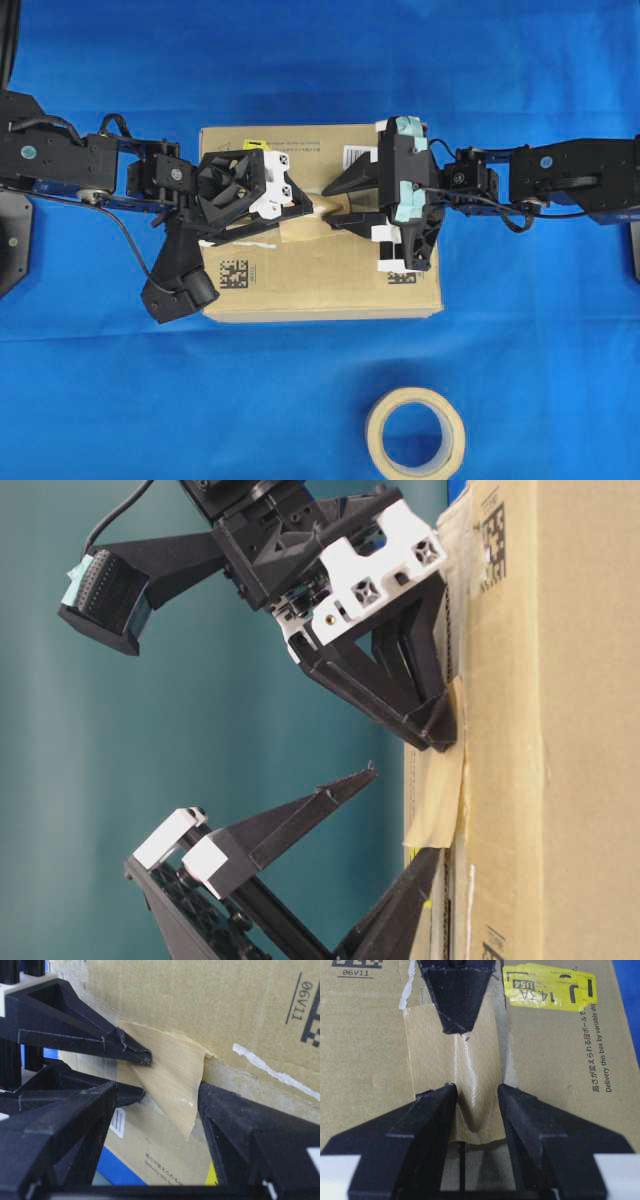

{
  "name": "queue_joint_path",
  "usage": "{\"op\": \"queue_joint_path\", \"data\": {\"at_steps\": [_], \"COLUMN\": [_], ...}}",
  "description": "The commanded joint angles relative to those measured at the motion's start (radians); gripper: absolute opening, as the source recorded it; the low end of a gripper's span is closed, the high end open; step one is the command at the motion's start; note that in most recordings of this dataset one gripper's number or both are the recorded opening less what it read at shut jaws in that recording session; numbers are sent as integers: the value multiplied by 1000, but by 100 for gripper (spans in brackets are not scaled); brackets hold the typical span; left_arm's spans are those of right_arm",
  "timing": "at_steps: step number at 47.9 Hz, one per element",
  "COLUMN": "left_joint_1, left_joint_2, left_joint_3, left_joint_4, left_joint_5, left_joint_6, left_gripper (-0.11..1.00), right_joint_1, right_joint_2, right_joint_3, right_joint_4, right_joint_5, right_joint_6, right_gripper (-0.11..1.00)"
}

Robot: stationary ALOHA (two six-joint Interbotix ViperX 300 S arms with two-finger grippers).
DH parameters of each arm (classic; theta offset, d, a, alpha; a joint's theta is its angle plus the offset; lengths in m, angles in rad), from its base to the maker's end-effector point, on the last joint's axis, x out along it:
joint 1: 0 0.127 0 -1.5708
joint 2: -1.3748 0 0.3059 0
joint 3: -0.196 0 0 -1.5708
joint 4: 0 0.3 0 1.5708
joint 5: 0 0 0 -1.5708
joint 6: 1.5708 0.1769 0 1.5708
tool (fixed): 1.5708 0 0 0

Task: Apply tape along the seams of the closed cardboard box to seal it securely.
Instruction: 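Hold the tape with the right gripper while the left gripper smooths it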

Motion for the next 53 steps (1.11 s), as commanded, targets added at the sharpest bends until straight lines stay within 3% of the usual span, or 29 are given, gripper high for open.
{"op": "queue_joint_path", "data": {"at_steps": [1,33,53], "left_joint_1": [-3,-2,-2], "left_joint_2": [-26,6,6], "left_joint_3": [-14,-72,-81], "left_joint_4": [2,2,2], "left_joint_5": [20,186,212], "left_joint_6": [-12,-49,-75], "left_gripper": [64,63,64], "right_joint_1": [3,6,8], "right_joint_2": [-9,-8,-9], "right_joint_3": [2,2,3], "right_joint_4": [3,5,3], "right_joint_5": [5,3,5], "right_joint_6": [-3,-2,-3], "right_gripper": [49,49,49]}}
